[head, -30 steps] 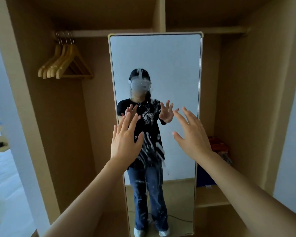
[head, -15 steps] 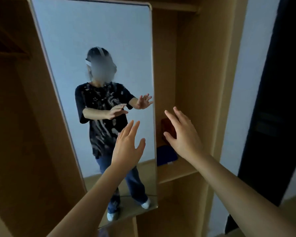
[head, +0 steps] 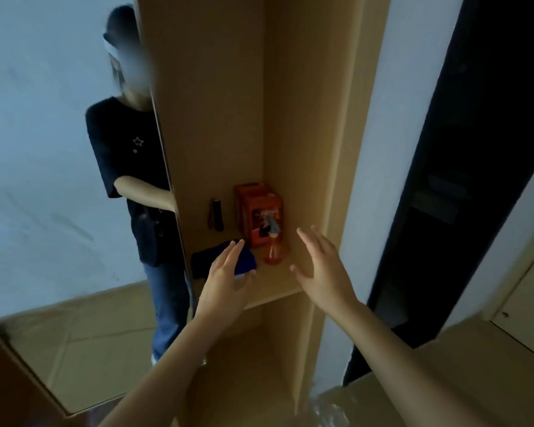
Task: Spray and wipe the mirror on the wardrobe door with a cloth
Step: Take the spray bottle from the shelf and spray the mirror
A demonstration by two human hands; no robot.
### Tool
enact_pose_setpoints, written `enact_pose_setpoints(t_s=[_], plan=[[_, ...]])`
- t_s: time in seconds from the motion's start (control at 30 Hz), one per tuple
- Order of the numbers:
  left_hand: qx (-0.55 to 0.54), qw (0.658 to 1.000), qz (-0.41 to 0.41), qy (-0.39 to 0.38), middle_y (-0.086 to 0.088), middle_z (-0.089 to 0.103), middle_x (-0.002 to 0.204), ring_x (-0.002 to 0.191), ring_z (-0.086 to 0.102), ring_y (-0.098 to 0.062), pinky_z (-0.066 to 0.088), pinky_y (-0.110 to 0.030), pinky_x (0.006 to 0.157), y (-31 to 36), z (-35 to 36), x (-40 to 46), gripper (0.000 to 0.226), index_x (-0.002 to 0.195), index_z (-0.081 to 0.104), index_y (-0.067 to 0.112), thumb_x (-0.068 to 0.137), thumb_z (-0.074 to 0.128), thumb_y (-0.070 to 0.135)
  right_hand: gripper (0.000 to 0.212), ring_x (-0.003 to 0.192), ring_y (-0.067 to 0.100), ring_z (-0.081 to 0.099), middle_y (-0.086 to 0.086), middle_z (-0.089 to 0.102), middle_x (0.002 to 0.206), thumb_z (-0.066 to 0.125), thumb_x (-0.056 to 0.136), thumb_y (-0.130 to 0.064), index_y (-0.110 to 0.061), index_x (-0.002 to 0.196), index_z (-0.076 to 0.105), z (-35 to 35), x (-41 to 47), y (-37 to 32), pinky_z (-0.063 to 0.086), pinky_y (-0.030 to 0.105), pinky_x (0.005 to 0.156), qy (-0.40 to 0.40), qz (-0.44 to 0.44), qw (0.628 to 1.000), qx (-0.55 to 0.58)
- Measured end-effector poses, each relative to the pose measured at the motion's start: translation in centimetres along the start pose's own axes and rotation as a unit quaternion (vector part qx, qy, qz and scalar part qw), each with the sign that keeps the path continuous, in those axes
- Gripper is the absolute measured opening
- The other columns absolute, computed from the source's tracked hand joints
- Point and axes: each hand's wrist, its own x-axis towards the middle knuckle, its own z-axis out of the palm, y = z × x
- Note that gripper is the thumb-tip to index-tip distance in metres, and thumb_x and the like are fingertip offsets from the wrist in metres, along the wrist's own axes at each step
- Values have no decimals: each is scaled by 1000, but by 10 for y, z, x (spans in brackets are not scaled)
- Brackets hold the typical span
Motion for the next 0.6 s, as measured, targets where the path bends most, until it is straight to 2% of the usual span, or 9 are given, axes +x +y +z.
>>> enact_pose_setpoints(t_s=[0.07,0.1,0.27,0.4,0.5,0.6], plan=[[-7,1000,-18,-14,9,20,160,147,17,-11,27,-36,117,-10,17,7,67,154,22,32,96,56,35,69,146,12,19,-3,20,160,63,93,-30,-30,151,26,12,5,18,36,39,113,-17,14,1000,12],[-7,1000,-26,-16,10,19,160,147,17,-10,27,-35,117,-15,24,12,66,154,22,33,97,55,35,69,146,12,18,-2,20,160,63,93,-30,-30,152,25,19,8,25,36,39,113,-26,19,999,16],[-7,998,-56,-31,9,20,160,138,22,-1,23,-18,105,-44,52,47,66,154,21,31,97,55,31,71,147,14,16,-2,19,160,63,93,-30,-30,152,23,61,38,54,32,38,115,-56,48,997,34],[-20,996,-68,-51,4,25,159,146,18,-11,21,-23,113,-72,73,88,68,154,21,26,96,58,24,74,147,12,14,-2,19,160,63,93,-28,-30,153,20,97,64,73,29,33,116,-69,75,993,52],[-47,993,-93,-62,5,26,158,145,21,-10,21,-21,110,-90,91,114,67,153,22,25,97,58,25,75,147,11,16,-4,18,160,63,93,-28,-32,153,18,120,80,86,27,21,111,-75,99,990,72],[-75,986,-124,-86,8,22,159,146,18,-9,20,-25,114,-106,108,132,67,154,20,29,98,56,24,76,143,12,23,-3,23,158,64,92,-28,-32,152,18,139,93,100,27,22,110,-74,131,985,89]])
